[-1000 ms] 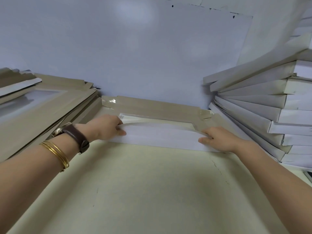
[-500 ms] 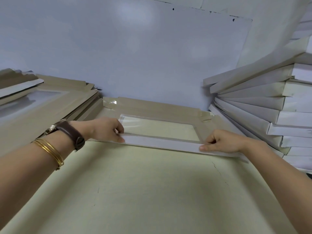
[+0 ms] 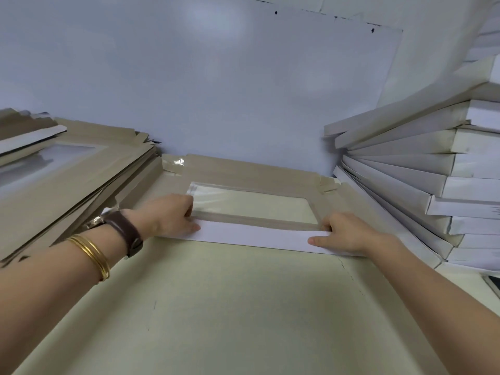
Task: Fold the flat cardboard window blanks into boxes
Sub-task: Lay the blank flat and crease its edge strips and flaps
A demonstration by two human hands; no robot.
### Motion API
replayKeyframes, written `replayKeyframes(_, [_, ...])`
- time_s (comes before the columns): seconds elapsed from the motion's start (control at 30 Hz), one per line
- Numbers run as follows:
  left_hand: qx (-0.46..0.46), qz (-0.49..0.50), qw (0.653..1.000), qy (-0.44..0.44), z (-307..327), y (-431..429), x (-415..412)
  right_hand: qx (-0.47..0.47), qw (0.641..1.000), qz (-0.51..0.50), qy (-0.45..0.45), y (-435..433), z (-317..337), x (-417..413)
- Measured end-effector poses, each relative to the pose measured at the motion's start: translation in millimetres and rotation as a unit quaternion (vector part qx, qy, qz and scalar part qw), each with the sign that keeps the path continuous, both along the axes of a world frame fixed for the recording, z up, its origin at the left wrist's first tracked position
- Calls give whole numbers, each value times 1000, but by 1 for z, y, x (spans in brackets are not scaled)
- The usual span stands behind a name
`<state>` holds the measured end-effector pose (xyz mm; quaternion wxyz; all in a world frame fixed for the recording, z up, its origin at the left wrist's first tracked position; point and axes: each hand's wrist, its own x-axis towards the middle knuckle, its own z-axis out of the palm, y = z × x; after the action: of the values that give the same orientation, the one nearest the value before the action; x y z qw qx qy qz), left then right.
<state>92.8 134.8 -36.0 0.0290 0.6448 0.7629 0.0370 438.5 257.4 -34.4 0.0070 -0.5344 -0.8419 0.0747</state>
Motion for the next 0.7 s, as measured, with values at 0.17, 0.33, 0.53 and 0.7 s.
replayKeyframes(0.17, [74, -106, 989, 68, -32, 2, 26, 106, 993, 45, -7, -32, -20, -35])
replayKeyframes(0.33, [14, -129, 991, 11, -53, 10, 76, 80, 986, 142, 45, -79, -46, -107])
replayKeyframes(0.53, [-7, -129, 992, 5, -59, 12, 71, -4, 988, 139, 61, -77, -57, -115])
replayKeyframes(0.7, [-24, -89, 996, -11, -55, 7, 45, -29, 993, 113, 30, -59, -54, -83])
